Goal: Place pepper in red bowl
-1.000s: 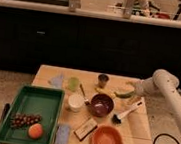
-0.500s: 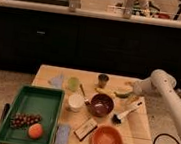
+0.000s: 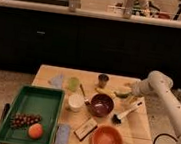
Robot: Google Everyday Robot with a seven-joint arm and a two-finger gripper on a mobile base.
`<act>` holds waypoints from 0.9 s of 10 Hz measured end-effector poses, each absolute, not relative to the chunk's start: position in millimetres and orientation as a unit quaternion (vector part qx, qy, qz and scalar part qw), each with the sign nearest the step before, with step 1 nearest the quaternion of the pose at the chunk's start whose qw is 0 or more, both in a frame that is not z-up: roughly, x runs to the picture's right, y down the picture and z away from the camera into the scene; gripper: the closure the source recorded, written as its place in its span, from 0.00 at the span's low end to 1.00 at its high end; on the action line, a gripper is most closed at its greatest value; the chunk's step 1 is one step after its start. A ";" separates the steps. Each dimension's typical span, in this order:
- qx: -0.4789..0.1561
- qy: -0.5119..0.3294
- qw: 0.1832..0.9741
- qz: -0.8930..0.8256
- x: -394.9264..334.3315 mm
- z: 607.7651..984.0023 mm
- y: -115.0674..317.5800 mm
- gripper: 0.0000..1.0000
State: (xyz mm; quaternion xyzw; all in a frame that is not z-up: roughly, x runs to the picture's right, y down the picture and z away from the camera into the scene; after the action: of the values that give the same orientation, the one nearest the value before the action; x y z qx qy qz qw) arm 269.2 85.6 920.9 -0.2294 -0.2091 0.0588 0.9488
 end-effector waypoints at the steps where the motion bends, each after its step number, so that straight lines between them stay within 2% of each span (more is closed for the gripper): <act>1: -0.235 -0.207 0.948 0.060 270.8 923.8 89.3 0.20; 9: -0.268 -0.199 0.940 0.066 276.0 949.3 104.6 0.20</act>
State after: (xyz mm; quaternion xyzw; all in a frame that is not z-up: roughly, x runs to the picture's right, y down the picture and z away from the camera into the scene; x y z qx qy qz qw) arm 276.0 104.6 949.3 -0.2683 -0.1985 0.0661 0.9403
